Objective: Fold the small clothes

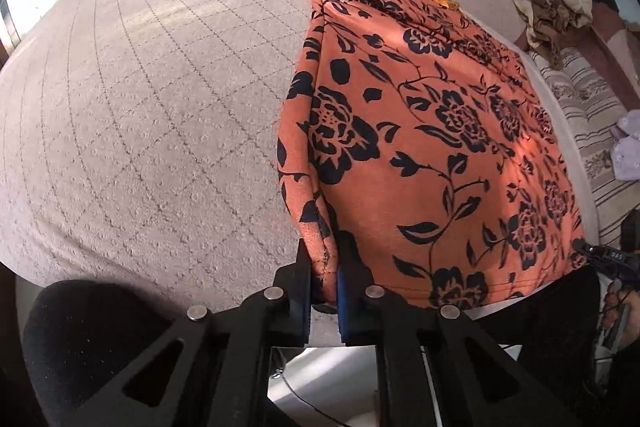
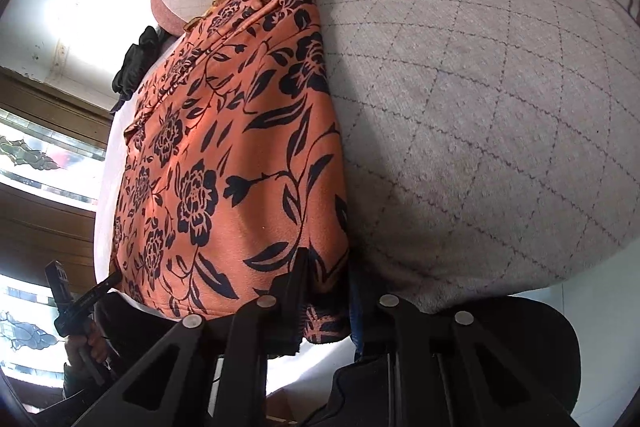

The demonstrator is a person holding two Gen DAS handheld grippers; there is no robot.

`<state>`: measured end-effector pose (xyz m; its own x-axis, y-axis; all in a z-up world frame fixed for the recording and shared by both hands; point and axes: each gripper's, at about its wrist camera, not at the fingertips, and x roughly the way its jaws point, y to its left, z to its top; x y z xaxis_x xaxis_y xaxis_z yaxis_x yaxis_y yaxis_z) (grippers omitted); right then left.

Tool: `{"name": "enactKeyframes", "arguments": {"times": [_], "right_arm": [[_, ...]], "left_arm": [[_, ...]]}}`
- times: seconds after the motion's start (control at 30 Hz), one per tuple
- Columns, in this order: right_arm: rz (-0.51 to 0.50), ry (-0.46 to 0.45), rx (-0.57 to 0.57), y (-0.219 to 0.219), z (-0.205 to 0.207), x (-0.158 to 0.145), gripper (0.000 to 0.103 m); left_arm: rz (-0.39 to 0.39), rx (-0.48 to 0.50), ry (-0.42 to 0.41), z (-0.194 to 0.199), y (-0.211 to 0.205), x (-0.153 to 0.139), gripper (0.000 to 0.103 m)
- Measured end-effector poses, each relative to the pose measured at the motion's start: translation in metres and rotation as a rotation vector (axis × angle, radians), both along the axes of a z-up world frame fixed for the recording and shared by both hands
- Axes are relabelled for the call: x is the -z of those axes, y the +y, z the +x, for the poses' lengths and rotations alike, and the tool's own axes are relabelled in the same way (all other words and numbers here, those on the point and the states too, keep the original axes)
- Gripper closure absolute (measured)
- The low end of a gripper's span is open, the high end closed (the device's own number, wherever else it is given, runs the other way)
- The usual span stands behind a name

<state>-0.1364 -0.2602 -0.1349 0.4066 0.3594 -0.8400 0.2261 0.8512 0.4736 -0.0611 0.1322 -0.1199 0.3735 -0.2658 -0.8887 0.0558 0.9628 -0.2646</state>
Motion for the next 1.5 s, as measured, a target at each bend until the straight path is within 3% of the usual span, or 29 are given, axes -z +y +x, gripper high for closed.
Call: {"name": "enactKeyframes", "arguments": {"times": [0.13, 0.2, 0.33, 0.37, 0.63, 0.73, 0.87, 0.97, 1.03, 1.23, 1.33, 1.4, 1.47, 1.5], "right_arm": [[0.075, -0.071, 0.033, -0.004, -0.003, -0.027, 0.093], [0.102, -0.102, 0.047, -0.009, -0.002, -0.036, 0.093], [0.118, -0.011, 0.070, -0.016, 0.005, -0.003, 0.093], [0.123, 0.018, 0.076, -0.016, 0.005, 0.007, 0.094], [0.236, -0.166, 0.122, -0.030, 0.005, -0.042, 0.096], [0.294, -0.233, 0.136, -0.031, 0.017, -0.058, 0.096], [0.302, -0.238, 0.147, -0.025, 0.029, -0.057, 0.096], [0.318, -0.176, 0.165, -0.027, 0.033, -0.034, 0.096], [0.332, -0.152, 0.181, -0.030, 0.037, -0.024, 0.096], [0.365, -0.251, 0.183, -0.033, 0.084, -0.054, 0.098], [0.357, -0.331, 0.164, -0.037, 0.127, -0.086, 0.098], [0.305, -0.327, 0.149, -0.037, 0.150, -0.101, 0.097], [0.215, -0.276, 0.089, -0.028, 0.160, -0.109, 0.088], [0.198, -0.251, 0.055, -0.023, 0.157, -0.109, 0.078]], "left_arm": [[-0.072, -0.006, -0.112, -0.005, 0.008, -0.042, 0.094], [-0.077, -0.002, -0.127, 0.000, 0.009, -0.046, 0.094], [-0.048, -0.047, 0.045, 0.012, 0.014, 0.012, 0.094], [-0.062, -0.055, 0.027, 0.009, 0.014, 0.014, 0.093], [-0.153, -0.017, -0.183, 0.021, 0.011, -0.067, 0.093], [-0.176, -0.016, -0.215, 0.039, 0.009, -0.084, 0.094], [-0.141, -0.020, -0.155, 0.048, 0.005, -0.065, 0.094], [-0.110, -0.033, -0.058, 0.049, 0.007, -0.034, 0.094], [-0.105, -0.025, -0.041, 0.054, 0.007, -0.031, 0.094], [-0.162, 0.026, -0.179, 0.114, 0.000, -0.084, 0.094], [-0.148, 0.052, -0.243, 0.156, -0.012, -0.106, 0.094], [-0.140, 0.071, -0.261, 0.170, -0.021, -0.112, 0.094], [-0.122, 0.087, -0.265, 0.170, -0.028, -0.108, 0.094], [-0.116, 0.090, -0.261, 0.166, -0.029, -0.104, 0.094]]}}
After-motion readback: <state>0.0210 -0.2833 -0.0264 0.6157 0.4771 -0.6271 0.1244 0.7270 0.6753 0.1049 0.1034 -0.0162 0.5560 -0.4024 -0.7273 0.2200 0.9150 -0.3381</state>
